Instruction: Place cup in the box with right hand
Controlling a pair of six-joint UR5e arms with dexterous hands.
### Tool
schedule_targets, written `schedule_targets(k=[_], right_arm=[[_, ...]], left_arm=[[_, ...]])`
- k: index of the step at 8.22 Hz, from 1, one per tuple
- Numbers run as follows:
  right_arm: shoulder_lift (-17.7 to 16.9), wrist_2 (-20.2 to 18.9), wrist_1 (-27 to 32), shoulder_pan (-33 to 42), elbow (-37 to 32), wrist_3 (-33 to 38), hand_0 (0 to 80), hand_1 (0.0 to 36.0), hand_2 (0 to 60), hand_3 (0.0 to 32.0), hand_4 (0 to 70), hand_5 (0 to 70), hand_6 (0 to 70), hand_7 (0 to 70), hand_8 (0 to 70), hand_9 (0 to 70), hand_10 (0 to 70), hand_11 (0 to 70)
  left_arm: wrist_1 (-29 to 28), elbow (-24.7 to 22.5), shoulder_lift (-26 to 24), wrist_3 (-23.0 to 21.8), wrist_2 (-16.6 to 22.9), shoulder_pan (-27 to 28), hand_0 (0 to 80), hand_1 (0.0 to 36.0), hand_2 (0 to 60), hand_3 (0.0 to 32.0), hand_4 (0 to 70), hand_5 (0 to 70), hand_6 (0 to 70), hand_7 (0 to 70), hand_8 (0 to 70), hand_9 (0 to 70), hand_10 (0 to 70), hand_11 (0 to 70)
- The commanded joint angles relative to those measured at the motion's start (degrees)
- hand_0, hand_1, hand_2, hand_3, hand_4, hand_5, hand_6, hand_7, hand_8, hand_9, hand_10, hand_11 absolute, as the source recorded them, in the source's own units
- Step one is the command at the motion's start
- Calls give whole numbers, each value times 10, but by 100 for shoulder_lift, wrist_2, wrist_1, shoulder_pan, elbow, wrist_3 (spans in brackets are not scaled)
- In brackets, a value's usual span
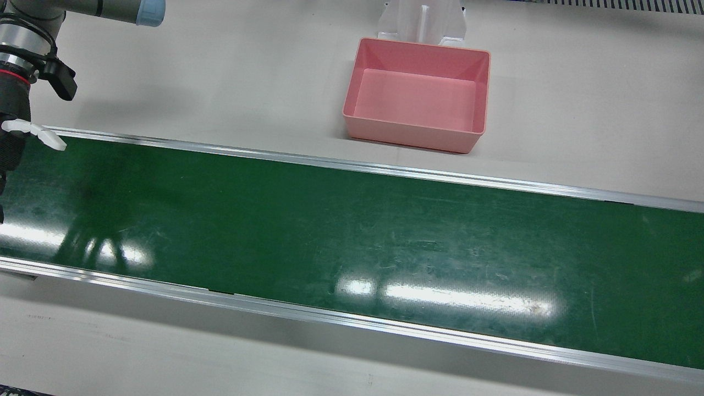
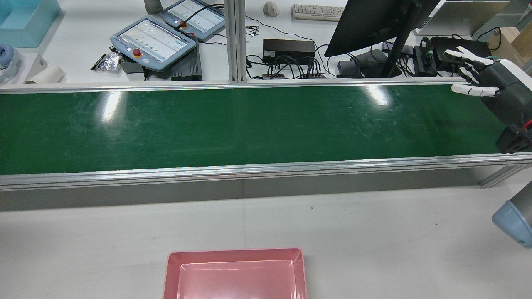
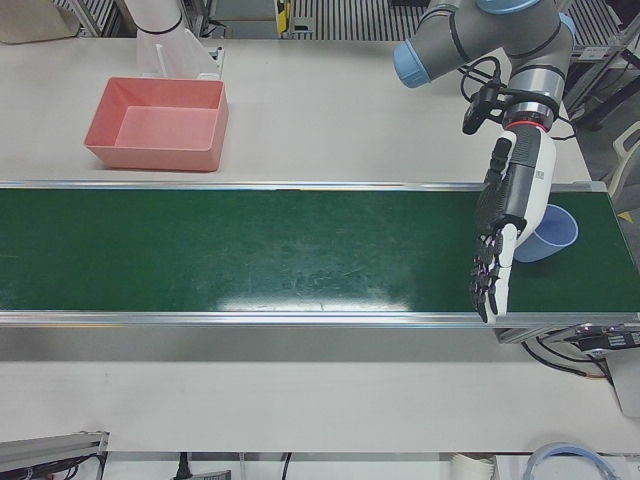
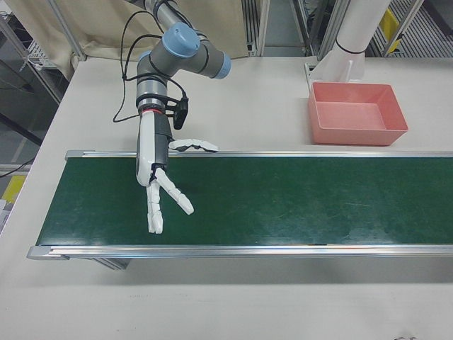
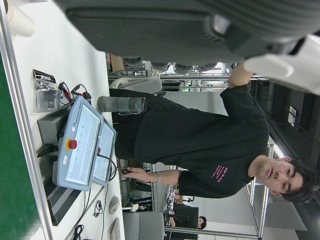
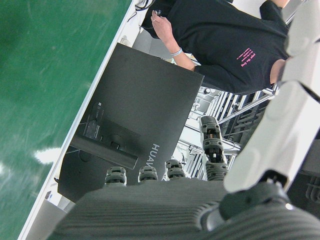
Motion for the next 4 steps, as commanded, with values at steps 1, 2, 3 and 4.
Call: schedule_targets(k=[1, 2, 3, 4], right_arm=[[0, 0, 0, -17, -24, -15, 466, 110, 89, 84, 67, 43, 21, 89, 17, 51, 30, 59], [0, 9, 0, -26, -24, -24, 453, 139, 194, 78, 46, 44, 22, 89, 16, 50, 30, 60], [0, 9, 0, -17, -24, -33, 461, 143, 186, 76, 46, 46, 22, 89, 15, 48, 32, 63], [-9, 18, 0, -17, -24, -42, 460, 126, 149, 80, 55, 44, 21, 83, 16, 49, 32, 62]], left_arm=[[0, 0, 0, 0, 0, -1, 0, 0, 0, 0, 0, 0, 0, 0, 0, 0, 0, 0], [0, 0, 0, 0, 0, -1, 0, 0, 0, 0, 0, 0, 0, 0, 0, 0, 0, 0], [0, 0, 0, 0, 0, -1, 0, 0, 0, 0, 0, 0, 0, 0, 0, 0, 0, 0], [0, 0, 0, 0, 0, -1, 0, 0, 0, 0, 0, 0, 0, 0, 0, 0, 0, 0]])
